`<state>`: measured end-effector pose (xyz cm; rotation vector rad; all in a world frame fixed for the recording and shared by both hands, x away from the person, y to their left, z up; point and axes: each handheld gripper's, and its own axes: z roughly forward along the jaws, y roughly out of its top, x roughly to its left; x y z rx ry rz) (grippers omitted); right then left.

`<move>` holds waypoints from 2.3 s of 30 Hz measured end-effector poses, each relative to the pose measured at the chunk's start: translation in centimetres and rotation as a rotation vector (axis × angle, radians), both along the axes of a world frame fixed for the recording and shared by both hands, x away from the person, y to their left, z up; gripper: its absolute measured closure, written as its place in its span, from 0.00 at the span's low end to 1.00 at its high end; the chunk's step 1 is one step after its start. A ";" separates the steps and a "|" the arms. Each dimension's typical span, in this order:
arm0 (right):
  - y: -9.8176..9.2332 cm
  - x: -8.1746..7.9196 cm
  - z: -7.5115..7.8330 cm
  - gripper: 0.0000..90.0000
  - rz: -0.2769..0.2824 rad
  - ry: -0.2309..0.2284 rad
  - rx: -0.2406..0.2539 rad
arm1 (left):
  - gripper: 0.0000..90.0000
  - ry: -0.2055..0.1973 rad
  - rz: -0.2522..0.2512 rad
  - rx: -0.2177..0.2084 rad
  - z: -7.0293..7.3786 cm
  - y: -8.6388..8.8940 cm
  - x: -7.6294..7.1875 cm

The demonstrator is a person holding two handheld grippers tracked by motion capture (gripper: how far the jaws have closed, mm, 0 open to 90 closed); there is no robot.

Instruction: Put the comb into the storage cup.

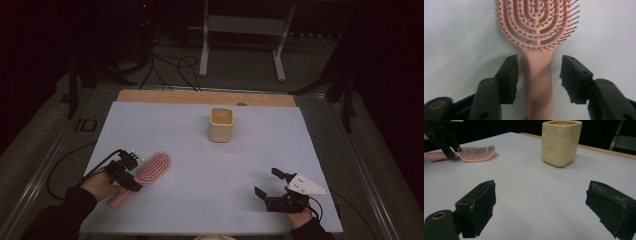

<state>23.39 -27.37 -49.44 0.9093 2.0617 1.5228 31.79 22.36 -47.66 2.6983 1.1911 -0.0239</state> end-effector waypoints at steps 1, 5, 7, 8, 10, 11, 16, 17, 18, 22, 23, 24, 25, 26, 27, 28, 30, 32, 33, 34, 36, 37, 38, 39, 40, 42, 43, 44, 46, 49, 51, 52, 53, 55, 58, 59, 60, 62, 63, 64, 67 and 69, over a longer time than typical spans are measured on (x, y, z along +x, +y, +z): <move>0.0 0.0 0.0 0.10 0.001 -0.002 0.000 | 0.61 0.004 -0.002 0.003 -0.1 0.0 0.0; 0.0 0.0 0.0 0.10 0.001 0.001 0.001 | 0.68 0.016 0.005 0.003 -0.2 0.0 0.2; 0.0 0.0 0.0 0.10 0.001 -0.004 0.001 | 0.70 0.021 0.013 0.006 -0.3 -0.1 0.3; 0.0 0.0 0.0 0.10 0.001 -0.005 0.002 | 0.73 0.026 0.019 0.004 -0.3 -0.1 0.3; -0.1 0.0 0.0 0.10 0.000 0.001 0.000 | 0.73 0.030 0.019 0.009 -0.5 -0.2 0.3; 0.0 0.0 0.0 0.10 0.000 0.000 0.000 | 0.75 0.036 0.022 0.013 -0.7 -0.3 0.4; 0.0 0.0 0.0 0.10 0.001 0.000 0.001 | 0.77 0.050 0.042 -0.004 -0.8 -0.1 0.4; 0.0 0.0 0.0 0.10 0.001 0.000 0.001 | 0.77 0.050 0.042 -0.004 -0.8 -0.1 0.4; 0.0 0.0 0.0 0.10 0.001 -0.003 0.000 | 0.78 0.052 0.044 -0.004 -0.8 -0.1 0.4; 0.0 0.0 0.0 0.10 0.001 0.000 -0.003 | 0.79 0.048 0.047 -0.002 -0.8 -0.1 0.3; 0.0 0.0 0.0 0.10 0.000 -0.003 -0.006 | 0.79 0.047 0.049 -0.003 -0.9 -0.1 0.3; 0.0 0.0 0.0 0.10 0.002 -0.005 -0.005 | 0.79 0.045 0.053 -0.005 -0.9 -0.1 0.2; 0.0 0.0 0.0 0.10 0.000 -0.003 0.000 | 0.79 0.042 0.052 -0.004 -0.9 -0.1 0.2; 0.0 0.0 0.0 0.10 0.000 -0.003 0.000 | 0.79 0.042 0.052 -0.004 -0.9 -0.1 0.2; 0.0 0.0 0.0 0.10 0.000 -0.001 0.000 | 0.79 0.037 0.047 0.000 -0.8 -0.1 0.1; 0.0 0.0 0.0 0.10 0.000 0.000 -0.002 | 0.79 0.035 0.049 -0.004 -0.8 -0.1 0.1; 0.0 0.0 0.0 0.10 0.001 -0.004 -0.001 | 0.79 0.032 0.044 -0.006 -0.8 0.0 0.1; -0.1 0.0 0.0 0.10 0.000 -0.001 0.000 | 0.79 0.022 0.041 -0.008 -0.8 0.0 0.0; 0.0 0.0 0.0 0.10 -0.001 0.000 0.000 | 0.79 0.018 0.047 -0.012 -0.8 0.0 -0.1; 0.0 0.0 0.0 0.10 -0.001 -0.003 -0.002 | 0.79 0.014 0.045 -0.014 -0.8 0.0 -0.1; -0.1 0.0 0.0 0.10 -0.002 -0.004 0.000 | 0.79 0.013 0.054 -0.043 -0.7 0.1 -0.1; -0.1 0.0 0.0 0.10 -0.002 -0.003 -0.001 | 0.79 0.003 0.055 -0.045 -0.5 0.1 -0.1; -0.1 0.0 0.0 0.10 -0.004 0.000 0.000 | 0.79 0.001 0.061 -0.056 -0.4 0.1 -0.1; 0.0 0.0 0.0 0.10 -0.001 0.001 -0.001 | 0.79 0.000 0.055 -0.066 -0.3 0.2 -0.1; 0.0 0.0 0.0 0.10 -0.001 -0.002 -0.002 | 0.79 -0.015 0.058 -0.070 -0.1 0.2 -0.1; 0.0 0.0 0.0 0.10 -0.001 -0.005 0.000 | 0.79 -0.029 0.063 -0.088 0.3 0.2 -0.1; -0.1 0.0 0.0 0.10 -0.002 -0.002 -0.001 | 0.79 -0.043 0.067 -0.098 0.5 0.2 -0.1; -0.1 0.0 0.0 0.10 -0.002 -0.002 -0.001 | 0.79 -0.043 0.067 -0.098 0.5 0.2 -0.1; -0.1 0.0 0.0 0.10 -0.001 -0.002 -0.001 | 0.79 -0.066 0.061 -0.131 1.1 0.0 -0.1; 0.0 0.0 0.0 0.10 -0.001 0.001 0.000 | 0.79 -0.091 0.071 -0.168 1.5 -0.2 -0.1; 0.0 0.0 0.0 0.10 0.000 0.001 -0.003 | 0.79 -0.104 0.064 -0.180 1.6 -0.4 -0.1; 0.0 0.0 0.0 0.10 0.000 -0.001 0.000 | 0.79 -0.109 0.061 -0.189 1.7 -0.5 -0.1; -0.1 0.0 0.0 0.10 0.000 -0.004 -0.001 | 0.79 -0.117 0.063 -0.186 1.7 -0.7 -0.2; -0.1 0.0 0.0 0.10 -0.002 -0.001 0.001 | 0.79 -0.118 0.056 -0.193 1.7 -0.8 -0.1; -0.1 0.0 0.0 0.10 0.001 -0.001 0.000 | 0.79 -0.142 0.054 -0.209 1.9 -1.1 -0.2; -0.1 0.0 0.0 0.10 0.000 -0.003 0.000 | 0.79 -0.153 0.061 -0.215 2.0 -1.2 -0.3; -0.1 0.0 0.0 0.10 0.000 -0.002 0.000 | 0.79 -0.167 0.060 -0.221 2.1 -1.2 -0.3; 0.0 0.0 0.0 0.10 0.002 0.000 0.001 | 0.79 -0.187 0.072 -0.248 2.4 -1.3 -0.4; 0.0 0.0 0.0 0.10 0.002 0.000 0.001 | 0.79 -0.187 0.072 -0.248 2.4 -1.3 -0.4; 0.0 0.0 0.0 0.10 0.002 -0.001 0.001 | 0.79 -0.208 0.074 -0.265 2.6 -1.5 -0.5; 0.0 0.0 0.0 0.10 0.001 0.002 0.002 | 0.79 -0.217 0.076 -0.281 2.7 -1.7 -0.5; 0.0 0.0 0.0 0.10 0.003 0.000 0.001 | 0.79 -0.235 0.075 -0.296 2.8 -2.1 -0.6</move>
